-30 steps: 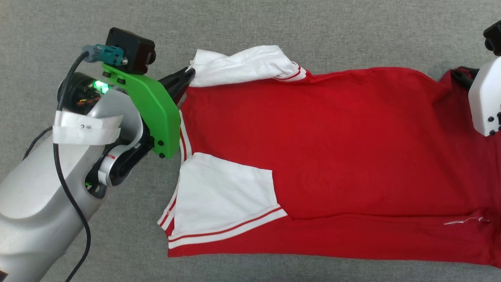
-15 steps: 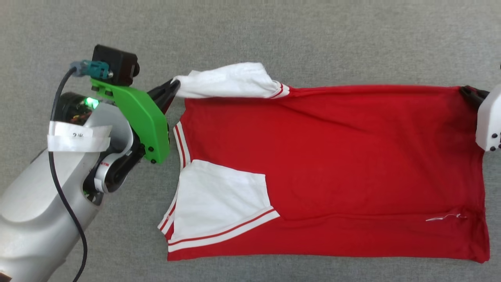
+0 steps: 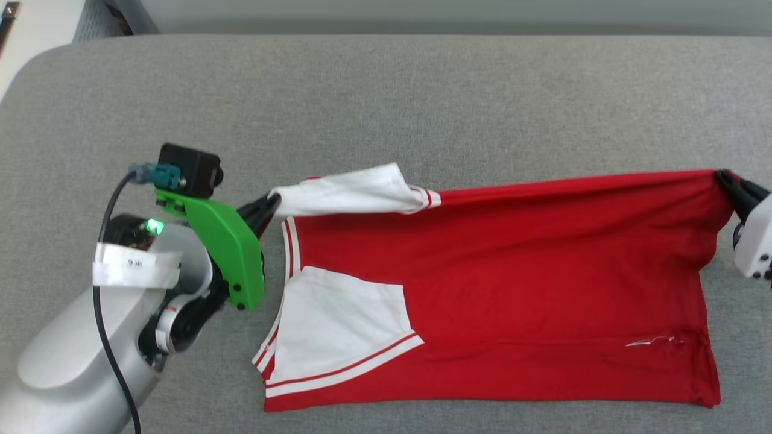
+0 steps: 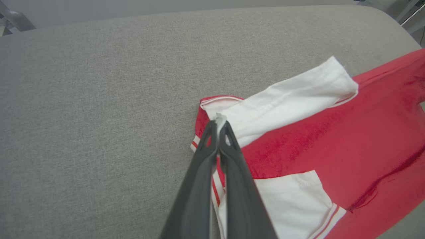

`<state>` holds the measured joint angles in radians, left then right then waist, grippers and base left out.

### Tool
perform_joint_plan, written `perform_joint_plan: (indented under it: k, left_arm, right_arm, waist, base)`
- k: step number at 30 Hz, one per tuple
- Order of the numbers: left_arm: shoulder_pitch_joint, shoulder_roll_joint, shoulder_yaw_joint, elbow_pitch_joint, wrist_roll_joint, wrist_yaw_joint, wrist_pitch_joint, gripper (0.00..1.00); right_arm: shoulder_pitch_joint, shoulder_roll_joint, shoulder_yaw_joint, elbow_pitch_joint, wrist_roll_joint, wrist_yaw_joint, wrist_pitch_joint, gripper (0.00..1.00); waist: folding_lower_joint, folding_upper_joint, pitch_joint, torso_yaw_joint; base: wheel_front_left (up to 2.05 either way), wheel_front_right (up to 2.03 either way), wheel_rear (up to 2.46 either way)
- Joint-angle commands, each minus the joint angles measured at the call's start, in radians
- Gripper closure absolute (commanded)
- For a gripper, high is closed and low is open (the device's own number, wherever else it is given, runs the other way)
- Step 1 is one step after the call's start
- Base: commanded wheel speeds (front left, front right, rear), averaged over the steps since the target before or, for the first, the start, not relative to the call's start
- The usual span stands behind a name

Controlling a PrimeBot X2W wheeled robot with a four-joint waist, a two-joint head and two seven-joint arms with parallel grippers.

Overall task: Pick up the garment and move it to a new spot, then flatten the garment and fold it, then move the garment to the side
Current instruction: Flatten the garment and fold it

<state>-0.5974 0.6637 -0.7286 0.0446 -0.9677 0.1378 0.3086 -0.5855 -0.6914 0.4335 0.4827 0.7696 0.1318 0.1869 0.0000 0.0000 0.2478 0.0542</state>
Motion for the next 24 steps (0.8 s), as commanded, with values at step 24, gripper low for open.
perform_joint_plan:
  k: [24]
  left_arm:
    - [0.391, 0.084, -0.062, -0.096, -0.077, 0.095, -0.037, 1.0]
  right_arm:
    - [0.509, -0.002, -0.108, -0.272, -0.04, -0.001, -0.148, 1.0]
  waist:
    - [0.0, 0.0, -0.13, 0.0]
  base:
    - [0.0, 0.0, 0.0]
